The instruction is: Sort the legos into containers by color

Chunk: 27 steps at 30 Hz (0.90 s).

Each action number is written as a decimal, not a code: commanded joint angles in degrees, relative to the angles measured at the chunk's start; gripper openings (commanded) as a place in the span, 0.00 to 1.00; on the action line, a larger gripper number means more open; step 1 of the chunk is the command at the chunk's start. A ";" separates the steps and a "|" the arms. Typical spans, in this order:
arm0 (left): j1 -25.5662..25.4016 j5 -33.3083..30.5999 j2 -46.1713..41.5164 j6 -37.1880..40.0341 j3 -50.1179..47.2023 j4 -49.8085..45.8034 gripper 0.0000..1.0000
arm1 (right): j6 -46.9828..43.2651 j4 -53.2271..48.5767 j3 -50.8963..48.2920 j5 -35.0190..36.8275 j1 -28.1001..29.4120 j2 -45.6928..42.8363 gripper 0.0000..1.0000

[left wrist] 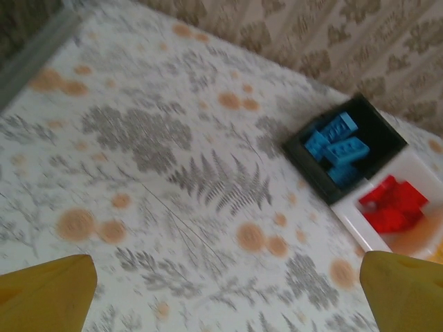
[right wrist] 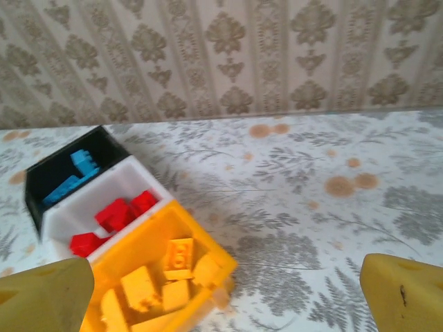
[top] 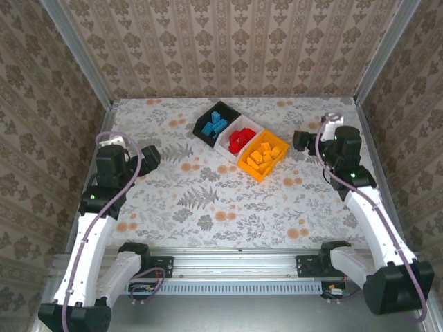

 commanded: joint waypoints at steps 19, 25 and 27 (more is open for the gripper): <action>7.95 -3.05 2.80 23.48 -27.91 42.99 1.00 | -3.91 19.00 -12.54 -2.47 -10.32 11.82 1.00; 11.80 -0.84 8.54 22.57 -28.20 46.02 1.00 | -1.41 25.75 -13.43 -5.64 -10.25 18.85 1.00; 13.03 -0.07 10.29 22.19 -28.31 47.12 1.00 | -0.66 30.93 -14.95 -6.35 -9.86 20.99 1.00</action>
